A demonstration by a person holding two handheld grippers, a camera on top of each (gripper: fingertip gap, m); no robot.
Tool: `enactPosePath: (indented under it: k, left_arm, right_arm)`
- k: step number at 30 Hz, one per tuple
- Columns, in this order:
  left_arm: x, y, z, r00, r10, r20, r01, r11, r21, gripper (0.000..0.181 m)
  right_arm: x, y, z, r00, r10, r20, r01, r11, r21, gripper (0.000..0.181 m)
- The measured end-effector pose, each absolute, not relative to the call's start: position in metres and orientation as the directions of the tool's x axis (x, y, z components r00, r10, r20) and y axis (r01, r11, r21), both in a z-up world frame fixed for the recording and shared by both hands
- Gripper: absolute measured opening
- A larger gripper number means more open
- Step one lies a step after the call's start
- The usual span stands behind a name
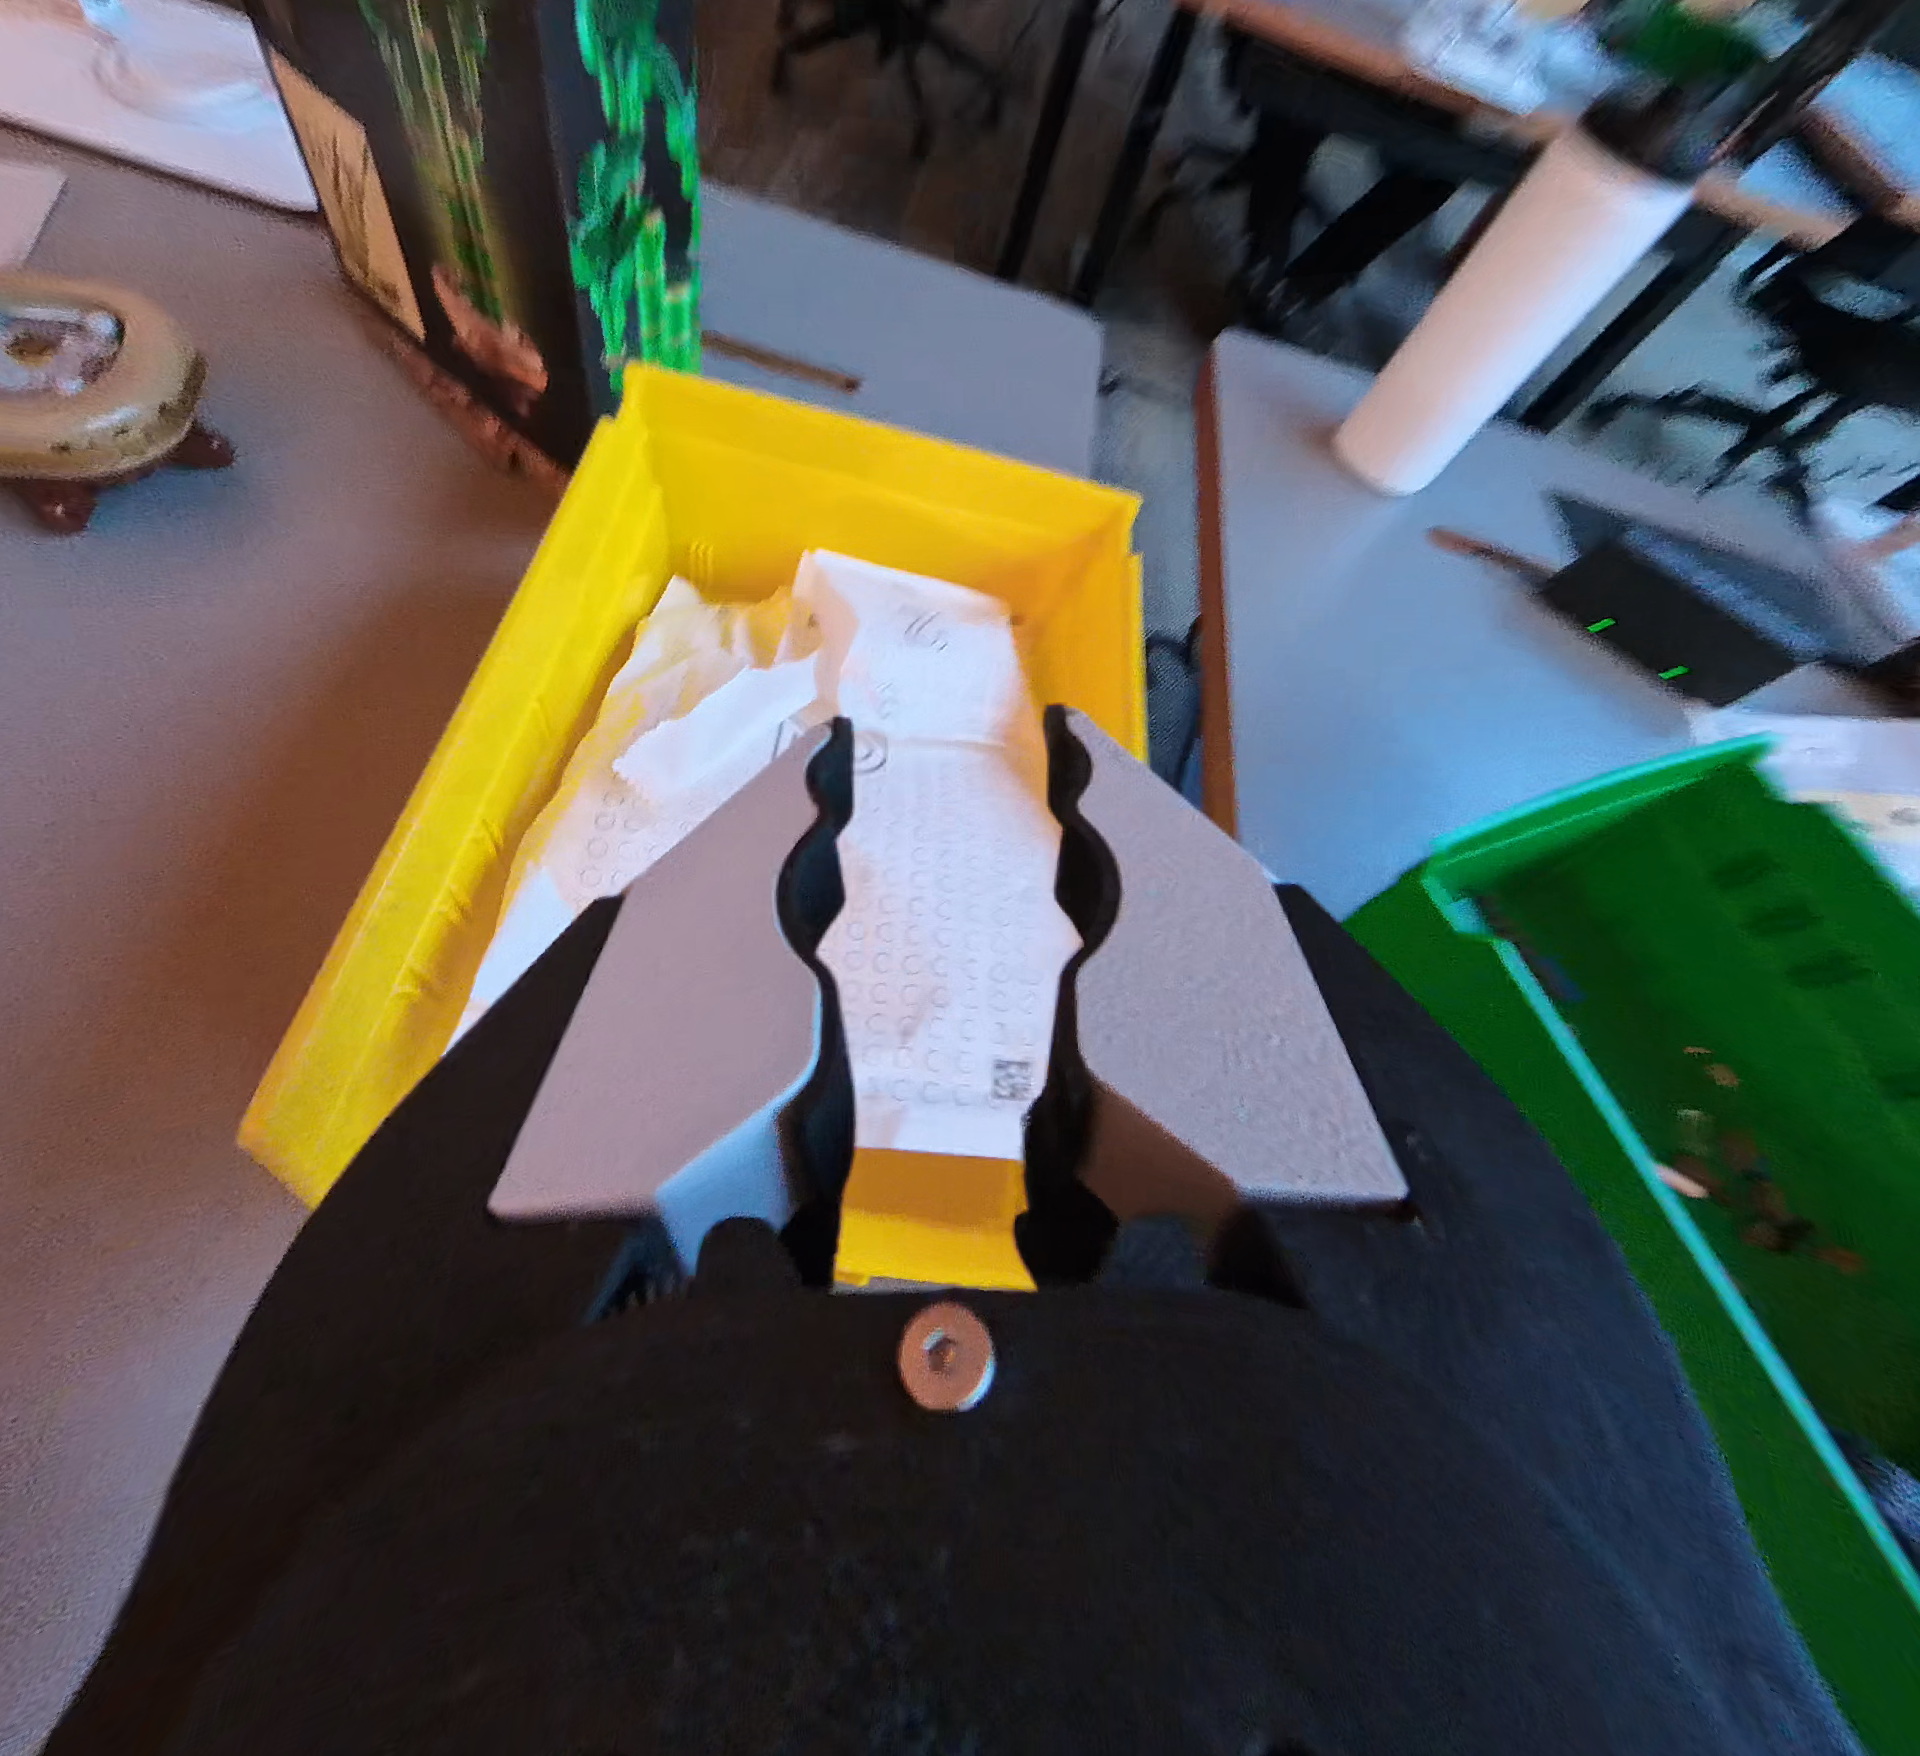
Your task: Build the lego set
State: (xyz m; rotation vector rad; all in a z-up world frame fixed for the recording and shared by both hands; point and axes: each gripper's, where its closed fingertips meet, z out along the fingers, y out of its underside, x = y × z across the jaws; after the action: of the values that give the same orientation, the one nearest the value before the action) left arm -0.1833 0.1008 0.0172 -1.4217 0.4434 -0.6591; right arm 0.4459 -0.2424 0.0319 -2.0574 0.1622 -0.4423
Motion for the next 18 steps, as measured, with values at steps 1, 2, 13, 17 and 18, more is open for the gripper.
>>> enactPosePath:
  k: [1,2,13,17,18]
  left_arm:
    - [-0.184,0.102,0.016,0.749,-0.654,0.107,0.155,0.016,-0.988,0.034]
    - [-0.184,0.103,0.015,0.748,-0.654,0.114,0.157,0.007,-0.988,0.034]
    - [-0.181,0.104,0.010,0.738,-0.663,0.129,0.151,-0.024,-0.988,0.034]
    - [-0.179,0.102,0.012,0.730,-0.671,0.132,0.156,-0.024,-0.987,0.033]
    - [-0.179,0.102,0.011,0.730,-0.671,0.129,0.150,-0.027,-0.988,0.033]
  right_arm:
    - [0.448,-0.236,0.019,0.937,-0.276,0.216,0.039,-0.532,-0.846,0.038]
    - [0.449,-0.230,0.008,0.943,-0.263,0.202,0.025,-0.553,-0.833,0.040]
    - [0.442,-0.272,-0.051,0.900,-0.373,0.225,-0.103,-0.683,-0.723,0.053]
    - [0.435,-0.308,-0.051,0.816,-0.552,-0.171,-0.436,-0.392,-0.810,0.049]
    - [0.435,-0.312,-0.049,0.785,-0.553,-0.280,-0.501,-0.299,-0.812,0.048]
